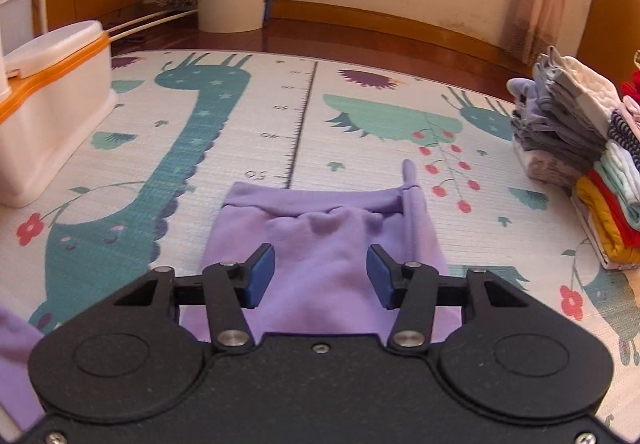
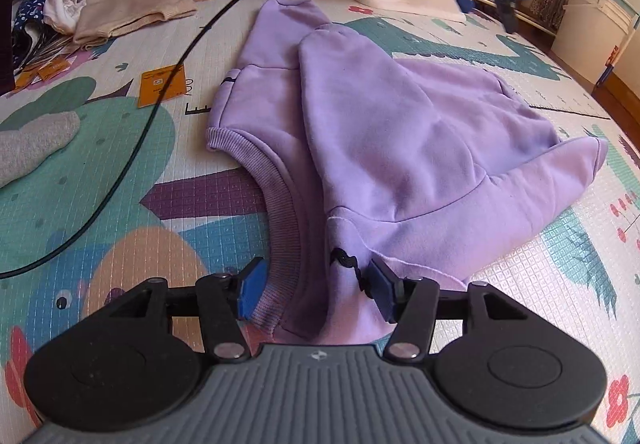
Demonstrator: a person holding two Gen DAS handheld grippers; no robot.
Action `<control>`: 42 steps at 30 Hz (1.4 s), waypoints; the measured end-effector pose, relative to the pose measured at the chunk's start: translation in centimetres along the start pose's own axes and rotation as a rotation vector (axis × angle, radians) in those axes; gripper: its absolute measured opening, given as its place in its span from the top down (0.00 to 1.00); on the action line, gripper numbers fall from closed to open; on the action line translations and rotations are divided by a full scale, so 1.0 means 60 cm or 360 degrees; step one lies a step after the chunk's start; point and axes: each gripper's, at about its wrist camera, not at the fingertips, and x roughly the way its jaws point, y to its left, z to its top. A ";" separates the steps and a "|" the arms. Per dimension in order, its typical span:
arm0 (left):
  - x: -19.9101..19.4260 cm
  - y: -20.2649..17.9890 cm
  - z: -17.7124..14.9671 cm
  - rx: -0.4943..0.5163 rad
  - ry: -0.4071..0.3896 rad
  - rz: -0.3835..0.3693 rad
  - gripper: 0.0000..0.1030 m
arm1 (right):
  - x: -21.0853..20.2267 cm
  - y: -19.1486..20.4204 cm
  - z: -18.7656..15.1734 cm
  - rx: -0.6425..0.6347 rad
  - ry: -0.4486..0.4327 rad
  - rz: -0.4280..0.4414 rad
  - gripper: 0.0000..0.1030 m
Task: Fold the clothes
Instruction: 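Move the left tool over the folded sleeves toward the cuffs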
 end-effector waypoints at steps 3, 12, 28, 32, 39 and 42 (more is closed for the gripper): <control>0.057 -0.080 0.022 0.0224 0.0010 -0.0145 0.70 | 0.002 -0.001 -0.003 0.0014 -0.0011 0.0017 0.39; 0.288 -0.082 0.037 0.0254 0.0348 -0.0086 0.82 | 0.005 -0.009 -0.009 0.0054 -0.0052 0.0077 0.35; 0.337 -0.068 0.071 0.0228 0.0365 -0.0128 0.84 | 0.007 -0.011 -0.007 0.0067 -0.0056 0.0108 0.33; 0.288 -0.073 0.125 0.0503 0.0367 -0.0134 0.84 | 0.007 -0.005 -0.007 0.0067 -0.0057 0.0087 0.33; 0.090 0.019 0.118 0.1040 0.0602 -0.0144 0.52 | -0.014 -0.007 -0.007 0.0121 -0.0103 0.0066 0.37; 0.007 0.090 0.079 0.0924 0.0692 -0.0106 0.52 | -0.043 -0.010 -0.006 0.0145 -0.0189 0.0046 0.37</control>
